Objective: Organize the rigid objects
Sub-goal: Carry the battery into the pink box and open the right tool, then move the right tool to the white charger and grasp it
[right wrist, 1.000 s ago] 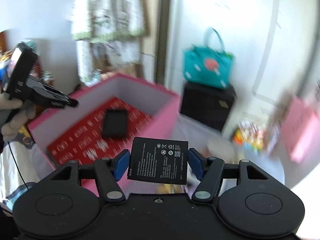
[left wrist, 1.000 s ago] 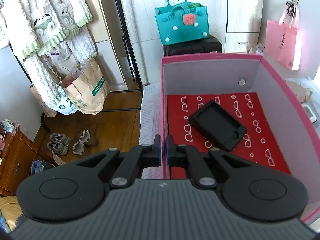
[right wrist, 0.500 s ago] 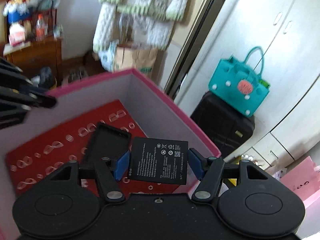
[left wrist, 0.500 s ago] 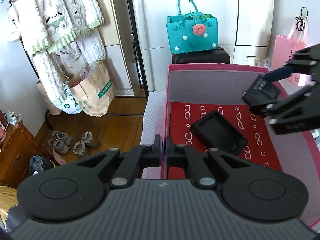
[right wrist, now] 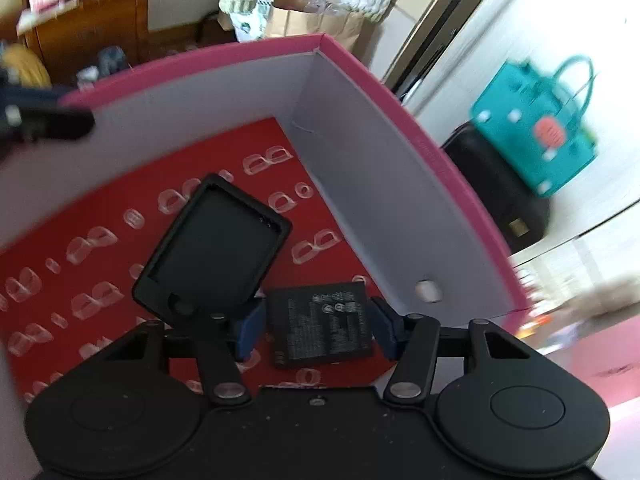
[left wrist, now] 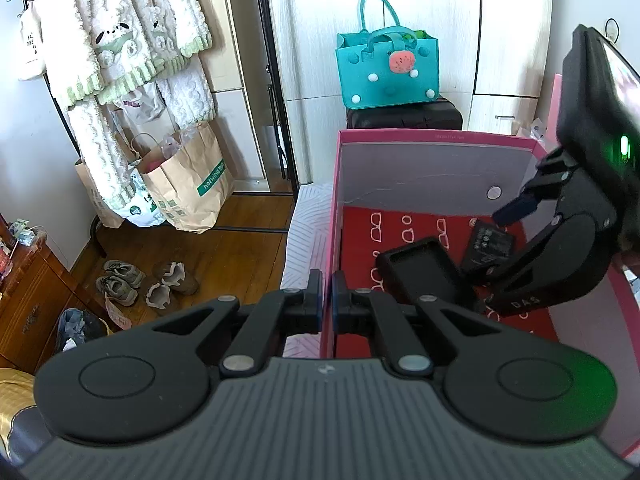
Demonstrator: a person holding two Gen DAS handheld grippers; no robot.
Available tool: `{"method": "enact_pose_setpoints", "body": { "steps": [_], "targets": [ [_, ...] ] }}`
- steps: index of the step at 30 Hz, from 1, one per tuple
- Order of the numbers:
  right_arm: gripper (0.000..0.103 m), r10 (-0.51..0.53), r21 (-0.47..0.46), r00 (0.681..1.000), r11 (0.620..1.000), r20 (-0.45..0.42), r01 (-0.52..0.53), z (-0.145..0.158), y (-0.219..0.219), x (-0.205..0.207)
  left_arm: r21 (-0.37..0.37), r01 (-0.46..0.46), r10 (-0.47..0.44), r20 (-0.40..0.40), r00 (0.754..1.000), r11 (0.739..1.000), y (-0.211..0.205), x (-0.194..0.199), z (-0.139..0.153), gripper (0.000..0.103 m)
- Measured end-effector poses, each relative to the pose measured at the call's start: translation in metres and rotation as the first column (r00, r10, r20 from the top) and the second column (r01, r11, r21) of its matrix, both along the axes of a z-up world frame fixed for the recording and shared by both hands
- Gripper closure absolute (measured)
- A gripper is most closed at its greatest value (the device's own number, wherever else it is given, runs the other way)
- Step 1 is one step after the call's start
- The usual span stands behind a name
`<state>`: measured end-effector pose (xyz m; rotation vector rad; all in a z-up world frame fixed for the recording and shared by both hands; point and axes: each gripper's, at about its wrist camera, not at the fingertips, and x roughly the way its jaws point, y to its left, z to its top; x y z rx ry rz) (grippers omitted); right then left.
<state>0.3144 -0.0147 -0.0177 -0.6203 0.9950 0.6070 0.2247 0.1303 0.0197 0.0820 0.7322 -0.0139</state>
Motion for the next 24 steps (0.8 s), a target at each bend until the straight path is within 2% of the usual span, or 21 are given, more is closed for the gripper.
{"method": "enact_pose_setpoints", "body": {
  "steps": [3, 5, 8, 11, 13, 16, 20, 24],
  "targets": [
    [0.043, -0.034, 0.044, 0.996, 0.999, 0.083, 0.030, 0.016, -0.010, -0.007, 0.015, 0.001, -0.001, 0.005, 1.000, 1.000, -0.002, -0.001, 0.000, 0.099],
    [0.043, -0.065, 0.127, 0.995, 0.990, 0.075, 0.055, 0.032, -0.025, -0.011, 0.022, 0.001, -0.001, 0.009, 1.000, 1.000, -0.002, -0.001, -0.001, 0.099],
    [0.041, -0.137, 0.266, 0.989, 0.957, 0.052, 0.118, 0.053, -0.055, -0.020, 0.018, 0.000, 0.000, 0.006, 1.000, 1.000, -0.002, -0.001, -0.001, 0.099],
    [0.038, -0.177, 0.302, 0.977, 0.944, 0.118, 0.135, 0.065, -0.083, -0.036, 0.009, -0.002, 0.002, 0.002, 1.000, 1.000, 0.000, -0.001, -0.001, 0.099],
    [0.037, -0.200, 0.347, 0.972, 0.927, 0.127, 0.145, 0.072, -0.104, -0.049, 0.008, -0.003, 0.003, 0.002, 1.000, 1.000, 0.000, -0.001, 0.000, 0.099],
    [0.037, -0.259, 0.432, 0.962, 0.880, 0.084, 0.199, 0.075, -0.139, -0.059, 0.007, -0.004, 0.004, -0.002, 1.000, 1.000, 0.000, 0.000, 0.001, 0.099],
    [0.037, -0.353, 0.424, 0.930, 0.861, 0.105, 0.279, 0.061, -0.170, -0.080, 0.009, -0.002, 0.002, -0.007, 1.000, 1.000, 0.001, 0.000, 0.001, 0.099],
    [0.037, -0.405, 0.449, 0.912, 0.828, 0.068, 0.335, 0.046, -0.196, -0.105, 0.006, 0.000, 0.000, -0.015, 1.000, 1.000, 0.002, 0.001, 0.002, 0.099]
  ]
}}
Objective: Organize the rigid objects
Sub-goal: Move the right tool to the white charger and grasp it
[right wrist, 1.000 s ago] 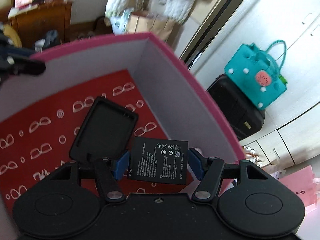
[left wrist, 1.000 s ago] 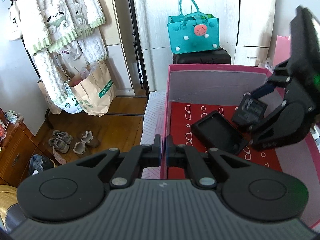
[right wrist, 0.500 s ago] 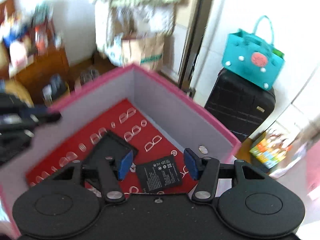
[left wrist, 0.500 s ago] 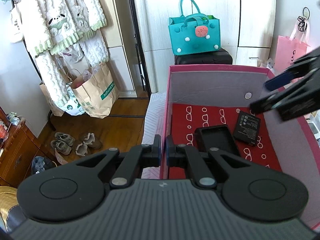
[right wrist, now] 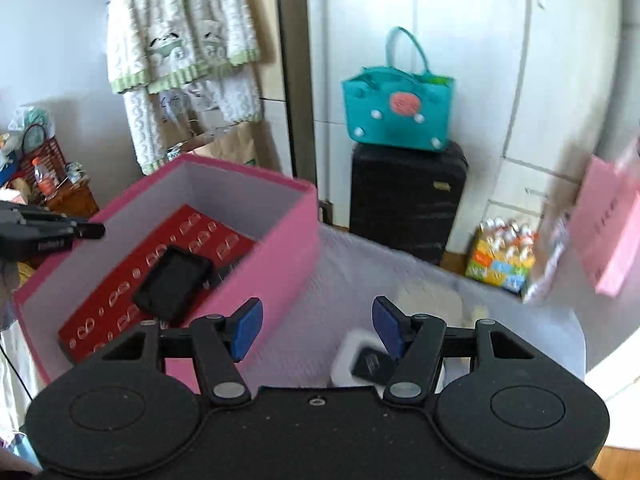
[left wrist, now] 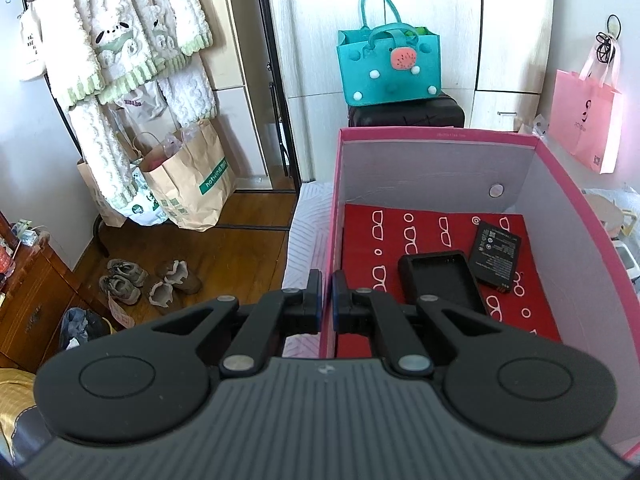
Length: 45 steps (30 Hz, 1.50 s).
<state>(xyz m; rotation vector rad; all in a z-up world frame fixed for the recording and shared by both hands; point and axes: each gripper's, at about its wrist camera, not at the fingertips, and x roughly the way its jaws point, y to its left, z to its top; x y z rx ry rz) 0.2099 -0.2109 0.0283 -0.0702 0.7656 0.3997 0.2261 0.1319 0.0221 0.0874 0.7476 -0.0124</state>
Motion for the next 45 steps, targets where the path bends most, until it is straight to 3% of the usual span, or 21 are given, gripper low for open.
{"method": "enact_pose_setpoints", "body": {
  "steps": [10, 14, 20, 26, 29, 37, 45],
  "targets": [
    [0.037, -0.064, 0.048, 0.995, 0.997, -0.077, 0.067, -0.054, -0.017, -0.056, -0.010, 0.010, -0.010, -0.016, 1.000, 1.000, 0.002, 0.002, -0.002, 0.099],
    [0.038, -0.102, 0.083, 0.990, 0.990, -0.100, 0.111, -0.075, -0.010, -0.063, -0.004, 0.014, -0.015, -0.024, 1.000, 1.000, 0.001, 0.000, -0.002, 0.099],
    [0.038, -0.150, 0.055, 0.985, 0.986, -0.090, 0.155, -0.098, 0.004, -0.066, -0.006, 0.020, -0.020, -0.038, 0.999, 1.000, 0.001, 0.000, -0.002, 0.100],
    [0.038, -0.193, -0.014, 0.980, 0.981, -0.047, 0.192, -0.110, 0.022, -0.061, -0.020, 0.034, -0.035, -0.068, 0.997, 0.999, 0.004, 0.002, 0.000, 0.100],
    [0.046, -0.227, -0.041, 0.974, 0.973, -0.015, 0.226, -0.112, 0.024, -0.062, -0.010, 0.046, -0.047, -0.076, 0.996, 0.999, 0.004, 0.001, 0.002, 0.100],
    [0.050, -0.212, -0.001, 0.974, 0.977, -0.082, 0.213, -0.106, 0.009, -0.073, -0.013, 0.054, -0.055, -0.073, 0.996, 0.998, 0.004, -0.001, 0.004, 0.100],
    [0.050, -0.191, -0.012, 0.977, 0.982, -0.096, 0.191, -0.104, 0.008, -0.083, -0.010, 0.074, -0.074, -0.086, 0.994, 0.997, 0.005, 0.000, 0.006, 0.101]
  ]
}}
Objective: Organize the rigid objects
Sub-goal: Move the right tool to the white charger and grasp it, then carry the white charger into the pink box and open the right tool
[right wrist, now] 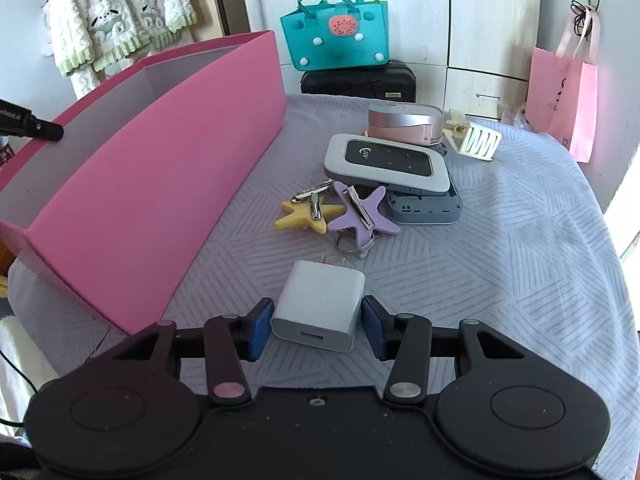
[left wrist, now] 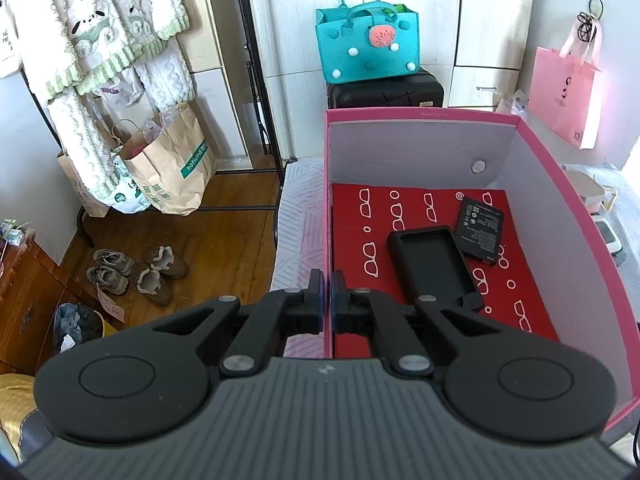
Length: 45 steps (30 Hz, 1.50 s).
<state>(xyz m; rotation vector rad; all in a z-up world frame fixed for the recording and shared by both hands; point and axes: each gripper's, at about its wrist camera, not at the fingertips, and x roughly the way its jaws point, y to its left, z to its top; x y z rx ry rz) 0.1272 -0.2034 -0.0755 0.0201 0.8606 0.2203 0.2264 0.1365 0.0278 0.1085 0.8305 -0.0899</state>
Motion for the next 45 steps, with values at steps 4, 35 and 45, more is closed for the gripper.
{"method": "enact_pose_setpoints", "body": {
  "steps": [4, 35, 45],
  "targets": [
    [0.050, 0.043, -0.103, 0.999, 0.994, 0.009, -0.042, 0.005, 0.008, -0.001, 0.050, 0.047, -0.047, -0.003, 0.999, 0.998, -0.004, 0.001, 0.000, 0.101],
    [0.050, 0.568, -0.037, 0.822, 0.821, -0.042, -0.570, 0.117, 0.122, 0.082, 0.005, 0.106, -0.106, -0.021, 0.994, 0.994, 0.007, 0.003, 0.003, 0.100],
    [0.050, 0.603, 0.068, 0.693, 0.772, -0.395, -0.632, 0.068, 0.185, 0.131, -0.032, 0.114, -0.115, -0.022, 0.993, 0.993, 0.012, 0.004, 0.002, 0.100]
  ]
}}
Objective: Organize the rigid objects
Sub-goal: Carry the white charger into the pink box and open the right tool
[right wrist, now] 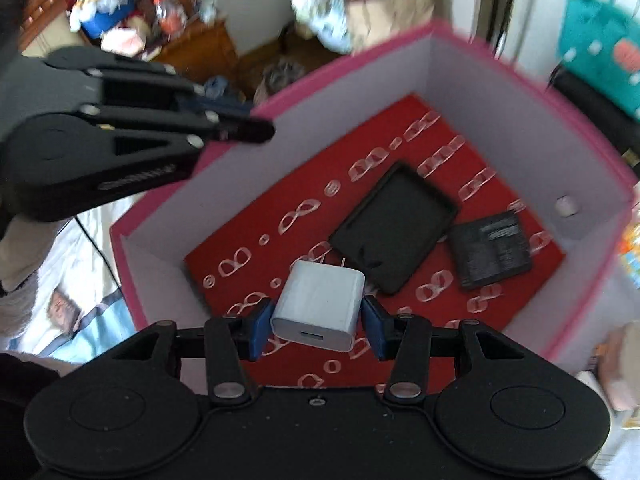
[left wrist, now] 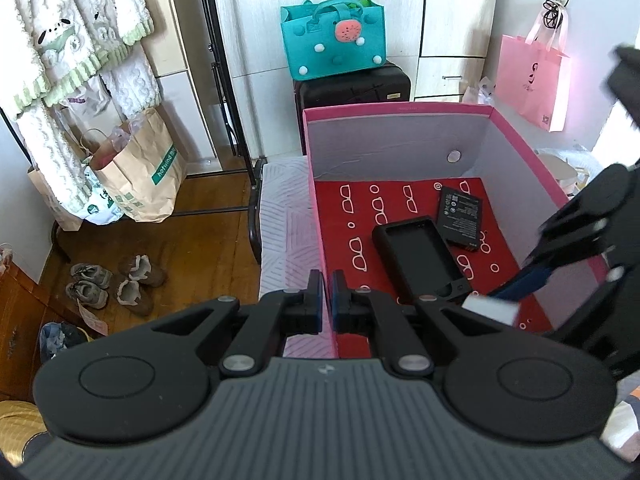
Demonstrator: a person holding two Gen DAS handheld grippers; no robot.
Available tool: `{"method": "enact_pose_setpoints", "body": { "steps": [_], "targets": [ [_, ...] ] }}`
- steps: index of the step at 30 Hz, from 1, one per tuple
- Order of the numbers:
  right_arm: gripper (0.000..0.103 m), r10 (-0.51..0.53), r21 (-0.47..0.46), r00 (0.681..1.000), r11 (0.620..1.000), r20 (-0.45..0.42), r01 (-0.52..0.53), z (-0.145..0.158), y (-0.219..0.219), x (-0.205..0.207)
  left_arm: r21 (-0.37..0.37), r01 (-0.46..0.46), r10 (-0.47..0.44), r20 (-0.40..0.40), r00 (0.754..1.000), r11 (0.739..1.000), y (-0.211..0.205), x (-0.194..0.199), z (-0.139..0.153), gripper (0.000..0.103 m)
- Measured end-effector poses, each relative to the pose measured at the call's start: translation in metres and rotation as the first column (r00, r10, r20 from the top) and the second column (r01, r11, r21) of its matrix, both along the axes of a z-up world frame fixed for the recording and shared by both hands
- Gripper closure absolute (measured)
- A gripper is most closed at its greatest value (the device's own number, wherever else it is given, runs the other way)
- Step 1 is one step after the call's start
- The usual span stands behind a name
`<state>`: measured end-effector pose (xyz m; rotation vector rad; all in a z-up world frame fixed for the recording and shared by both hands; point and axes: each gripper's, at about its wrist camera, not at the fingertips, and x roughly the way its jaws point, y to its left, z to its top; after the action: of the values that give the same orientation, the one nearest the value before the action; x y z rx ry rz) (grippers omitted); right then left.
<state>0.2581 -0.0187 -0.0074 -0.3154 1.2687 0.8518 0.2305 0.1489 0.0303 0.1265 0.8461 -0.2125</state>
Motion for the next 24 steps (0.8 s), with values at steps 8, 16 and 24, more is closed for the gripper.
{"method": "enact_pose_setpoints", "body": {
  "steps": [8, 16, 24],
  "targets": [
    [0.050, -0.016, -0.076, 1.000, 0.997, -0.025, 0.014, -0.019, 0.016, 0.016, -0.024, 0.006, -0.006, 0.001, 1.000, 1.000, 0.006, -0.001, 0.000, 0.099],
    [0.051, -0.027, -0.115, 0.996, 0.993, 0.089, 0.038, -0.023, 0.028, 0.031, -0.042, 0.015, -0.015, 0.000, 1.000, 0.999, 0.009, 0.000, -0.001, 0.099],
    [0.055, -0.066, -0.044, 0.993, 0.997, 0.102, 0.071, -0.008, 0.005, 0.034, -0.031, 0.022, -0.022, -0.003, 1.000, 0.999, 0.007, 0.000, 0.000, 0.099]
  ]
}}
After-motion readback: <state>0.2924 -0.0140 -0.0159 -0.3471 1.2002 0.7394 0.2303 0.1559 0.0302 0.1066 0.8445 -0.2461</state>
